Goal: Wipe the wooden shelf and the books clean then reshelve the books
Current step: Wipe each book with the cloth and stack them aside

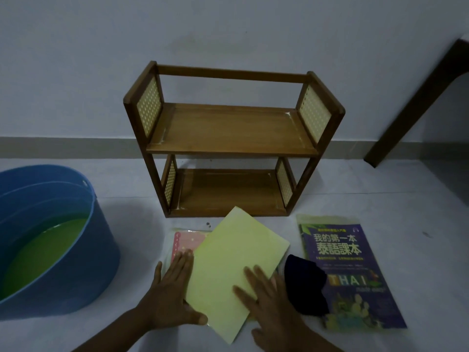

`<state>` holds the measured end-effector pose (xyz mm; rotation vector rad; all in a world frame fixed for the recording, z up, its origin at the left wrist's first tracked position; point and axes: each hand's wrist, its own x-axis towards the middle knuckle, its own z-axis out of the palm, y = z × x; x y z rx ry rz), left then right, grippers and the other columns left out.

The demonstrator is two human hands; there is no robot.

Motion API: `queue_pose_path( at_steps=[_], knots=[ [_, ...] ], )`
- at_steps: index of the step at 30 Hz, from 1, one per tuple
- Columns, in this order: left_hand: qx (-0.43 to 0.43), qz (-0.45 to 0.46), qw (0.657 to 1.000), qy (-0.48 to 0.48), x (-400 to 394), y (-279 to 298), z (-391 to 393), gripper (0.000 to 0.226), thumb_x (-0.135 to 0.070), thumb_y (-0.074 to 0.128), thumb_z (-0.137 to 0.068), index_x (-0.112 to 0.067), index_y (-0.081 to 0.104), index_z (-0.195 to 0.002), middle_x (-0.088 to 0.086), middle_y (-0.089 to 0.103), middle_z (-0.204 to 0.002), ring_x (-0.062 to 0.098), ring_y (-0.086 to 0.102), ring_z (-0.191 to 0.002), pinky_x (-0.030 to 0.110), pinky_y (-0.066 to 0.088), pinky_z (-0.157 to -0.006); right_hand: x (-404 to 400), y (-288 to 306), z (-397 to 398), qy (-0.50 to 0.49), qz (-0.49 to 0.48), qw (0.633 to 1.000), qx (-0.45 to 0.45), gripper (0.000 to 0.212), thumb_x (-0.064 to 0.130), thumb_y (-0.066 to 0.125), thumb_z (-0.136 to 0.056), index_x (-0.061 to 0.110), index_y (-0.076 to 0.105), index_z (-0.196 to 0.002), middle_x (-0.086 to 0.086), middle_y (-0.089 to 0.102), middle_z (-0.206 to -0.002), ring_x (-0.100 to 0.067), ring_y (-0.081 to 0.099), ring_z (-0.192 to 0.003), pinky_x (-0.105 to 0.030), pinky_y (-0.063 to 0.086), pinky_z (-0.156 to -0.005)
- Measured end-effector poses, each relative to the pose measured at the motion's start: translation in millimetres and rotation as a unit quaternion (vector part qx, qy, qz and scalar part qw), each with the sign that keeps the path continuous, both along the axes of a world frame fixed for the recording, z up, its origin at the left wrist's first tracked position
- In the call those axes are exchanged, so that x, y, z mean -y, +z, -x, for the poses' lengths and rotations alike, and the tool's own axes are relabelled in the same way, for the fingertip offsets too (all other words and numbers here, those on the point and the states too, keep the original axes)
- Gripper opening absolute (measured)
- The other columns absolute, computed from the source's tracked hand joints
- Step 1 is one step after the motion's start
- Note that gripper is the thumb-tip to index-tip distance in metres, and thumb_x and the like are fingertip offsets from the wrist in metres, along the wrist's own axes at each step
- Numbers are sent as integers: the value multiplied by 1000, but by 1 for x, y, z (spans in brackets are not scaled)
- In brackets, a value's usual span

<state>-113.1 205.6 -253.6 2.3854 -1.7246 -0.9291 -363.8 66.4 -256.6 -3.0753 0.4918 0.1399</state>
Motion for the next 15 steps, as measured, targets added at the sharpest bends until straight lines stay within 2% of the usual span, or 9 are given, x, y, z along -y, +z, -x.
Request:
queue_pose_path(
  at_steps=[2,4,6,7,8,10,12,13,15],
  knots=[
    [-21,0,1000,-5,1,6,-2,138,-95,43,-59,-17,-35,-141,-8,-36,-149,13,-27,-140,49,-19,-113,-3,-12,-5,39,-16,999,15,74,59,64,-65,33,51,-133,-7,52,-142,-30,41,-132,-54,24,-104],
    [-64,-3,998,21,-1,18,-6,120,-95,34,-63,-28,-17,-149,-15,-20,-151,6,-13,-141,46,-16,-114,-5,-14,-10,82,-34,987,133,36,44,55,-89,35,59,-123,-1,59,-134,-27,52,-127,-54,24,-107],
    [-152,42,980,126,0,37,-14,77,-86,27,-75,-48,20,-141,-14,12,-155,10,18,-143,46,4,-118,-4,-1,-16,89,-58,965,239,25,35,46,-99,35,62,-118,7,65,-126,-18,59,-121,-52,25,-108],
    [-181,96,961,185,3,50,-18,44,-71,33,-88,-54,38,-128,-9,30,-152,13,35,-134,44,19,-114,0,12,-20,75,-85,955,274,24,32,44,-100,34,62,-116,9,66,-123,-14,59,-120,-50,25,-109],
    [-196,146,941,232,5,61,-23,21,-49,39,-98,-51,50,-115,-3,44,-146,14,44,-122,39,30,-107,6,30,-25,53,-115,946,300,24,29,42,-100,33,61,-116,11,66,-122,-9,57,-120,-48,26,-109],
    [-209,216,909,288,15,79,-33,27,-18,45,-100,-39,57,-111,3,54,-137,13,49,-113,34,39,-97,19,78,-37,-10,-205,923,327,25,23,46,-98,35,58,-116,21,63,-120,0,55,-118,-46,34,-106],
    [-245,240,897,280,26,98,-36,45,0,48,-95,-40,53,-115,-3,56,-131,10,50,-117,31,42,-95,30,134,-46,-90,-338,876,332,29,15,48,-97,39,57,-109,26,64,-110,6,60,-101,-30,51,-88],
    [-280,247,888,267,31,109,-35,52,6,49,-92,-41,52,-113,-8,57,-127,6,50,-118,30,42,-95,35,160,-49,-117,-400,841,345,29,14,48,-97,39,58,-105,19,67,-104,2,64,-94,-24,55,-78],
    [-339,267,874,222,47,129,-31,46,4,55,-90,-36,55,-112,-14,63,-121,2,56,-114,30,46,-97,50,197,-53,-138,-491,765,393,22,15,49,-95,32,59,-103,6,71,-97,-6,68,-91,-24,58,-67]
  ],
)
